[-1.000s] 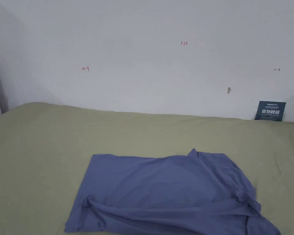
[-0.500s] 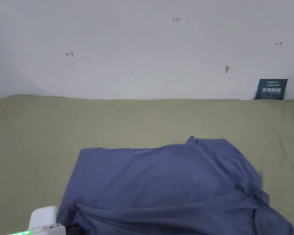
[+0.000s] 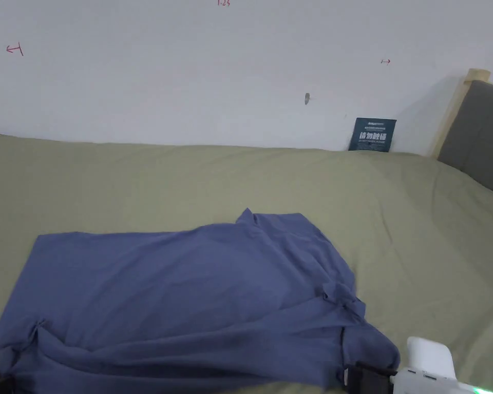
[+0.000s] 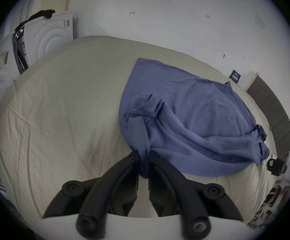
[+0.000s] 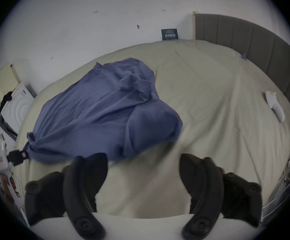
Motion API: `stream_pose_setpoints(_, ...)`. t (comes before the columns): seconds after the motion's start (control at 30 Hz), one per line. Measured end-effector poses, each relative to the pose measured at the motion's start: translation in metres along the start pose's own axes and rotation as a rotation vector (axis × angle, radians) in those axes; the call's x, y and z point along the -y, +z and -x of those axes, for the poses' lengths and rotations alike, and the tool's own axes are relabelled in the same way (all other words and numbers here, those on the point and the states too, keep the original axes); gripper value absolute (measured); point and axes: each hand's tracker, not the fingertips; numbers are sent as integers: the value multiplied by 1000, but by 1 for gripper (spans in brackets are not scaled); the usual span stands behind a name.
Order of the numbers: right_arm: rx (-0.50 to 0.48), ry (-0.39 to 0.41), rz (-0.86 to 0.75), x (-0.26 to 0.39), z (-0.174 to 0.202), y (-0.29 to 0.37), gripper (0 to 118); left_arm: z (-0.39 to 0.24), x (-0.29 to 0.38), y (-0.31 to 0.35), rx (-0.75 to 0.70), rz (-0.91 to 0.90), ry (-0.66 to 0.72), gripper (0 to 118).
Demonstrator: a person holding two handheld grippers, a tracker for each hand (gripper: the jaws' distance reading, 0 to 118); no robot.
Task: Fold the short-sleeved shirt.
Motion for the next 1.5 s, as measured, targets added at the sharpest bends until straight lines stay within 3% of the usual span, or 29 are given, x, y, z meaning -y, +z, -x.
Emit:
stream_pose_setpoints(0.1,34,-59,5,-16,-4,-29,89,5,-5,4,17,-14,16,10)
stream_pose_setpoints(0.23,51,-68,37,-29,-4,-53,84,2,-10,-1,18,-11,10,10)
stream_pose_setpoints(0.27,81,-59,33,-30,-3,-52,75,0,-11,-1,10,-9,-7,10)
stream_pose_setpoints(0.3,134,-5,31,-31,0,-50,50,-2,-10,-1,10,-22,-19,10)
stream_pose_setpoints(0.33,125,30,14,-32,1,-47,13,-3,-10,0,13,-35,-31,10)
stream_pose_setpoints(0.37,104,11,-29,-31,2,-42,11,-5,-10,-1,-1,-57,-54,10)
stream_pose_setpoints(0.53,81,124,-56,-28,11,-9,11,-11,-4,9,-14,-85,-102,10)
stream_pose_setpoints(0.67,47,72,-46,-34,10,21,11,-4,-2,28,16,-115,-87,10)
stream_pose_setpoints(1.0,9,37,9,-21,-2,85,11,20,15,104,40,-131,-35,10)
stream_pose_setpoints(1.17,62,87,70,3,-5,109,11,27,48,133,15,16,-85,10)
stream_pose_setpoints(1.5,102,14,194,69,-36,110,11,43,108,140,-32,196,-93,10)
